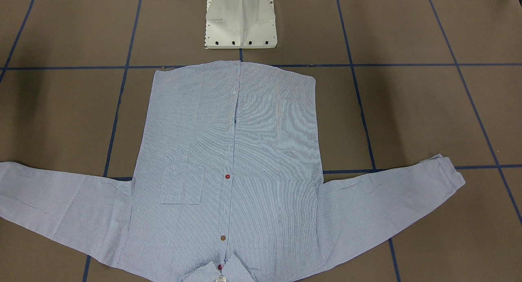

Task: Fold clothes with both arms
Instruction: 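Lower the right gripper to the cuff of the sleeve nearest it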

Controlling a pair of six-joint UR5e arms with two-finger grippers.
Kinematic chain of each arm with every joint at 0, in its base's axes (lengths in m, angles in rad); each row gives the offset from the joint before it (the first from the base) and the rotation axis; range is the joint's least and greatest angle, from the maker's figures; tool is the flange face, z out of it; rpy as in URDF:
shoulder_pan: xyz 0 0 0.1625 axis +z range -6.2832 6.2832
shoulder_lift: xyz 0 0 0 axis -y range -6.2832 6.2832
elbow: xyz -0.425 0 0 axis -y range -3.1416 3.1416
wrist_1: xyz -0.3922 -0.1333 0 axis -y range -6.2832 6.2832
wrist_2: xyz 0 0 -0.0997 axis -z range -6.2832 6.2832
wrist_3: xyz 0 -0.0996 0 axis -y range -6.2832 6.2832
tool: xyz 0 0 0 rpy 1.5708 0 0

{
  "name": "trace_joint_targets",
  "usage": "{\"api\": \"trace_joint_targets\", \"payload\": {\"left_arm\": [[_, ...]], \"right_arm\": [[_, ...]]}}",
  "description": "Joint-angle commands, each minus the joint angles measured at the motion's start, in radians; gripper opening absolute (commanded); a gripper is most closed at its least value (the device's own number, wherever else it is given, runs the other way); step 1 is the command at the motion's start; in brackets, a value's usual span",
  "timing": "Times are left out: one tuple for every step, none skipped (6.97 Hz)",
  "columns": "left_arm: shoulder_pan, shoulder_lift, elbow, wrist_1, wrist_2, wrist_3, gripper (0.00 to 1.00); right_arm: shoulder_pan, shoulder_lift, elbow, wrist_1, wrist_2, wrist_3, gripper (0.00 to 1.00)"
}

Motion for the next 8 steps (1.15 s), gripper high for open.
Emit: {"api": "trace_joint_targets", "payload": {"left_arm": [[-0.002,-0.001,-0.032,0.006,-0.017,-0.002,1.00],[-0.002,0.011,-0.047,0.006,-0.015,-0.002,1.00],[0.000,0.042,-0.069,0.001,-0.011,-0.002,1.00],[-0.002,0.048,-0.086,-0.002,-0.018,-0.002,1.00],[-0.002,0.054,-0.101,-0.002,-0.014,-0.002,1.00],[-0.002,0.065,-0.110,-0.002,-0.015,-0.002,1.00],[-0.002,0.076,-0.122,-0.005,-0.017,-0.002,1.00],[-0.002,0.080,-0.135,-0.005,-0.017,-0.004,1.00]], "right_arm": [[0.003,-0.005,0.000,0.000,0.016,0.000,1.00],[0.003,-0.006,-0.005,0.000,0.016,0.000,1.00],[0.001,-0.008,-0.005,0.004,0.030,0.000,1.00],[0.001,-0.008,-0.002,0.010,0.027,0.002,1.00],[0.001,-0.029,0.012,0.013,0.021,0.002,1.00],[0.001,-0.034,0.009,0.011,0.024,0.002,1.00],[0.001,-0.040,0.012,0.011,0.041,0.002,1.00],[0.001,-0.041,0.009,0.037,0.098,-0.001,1.00]]}}
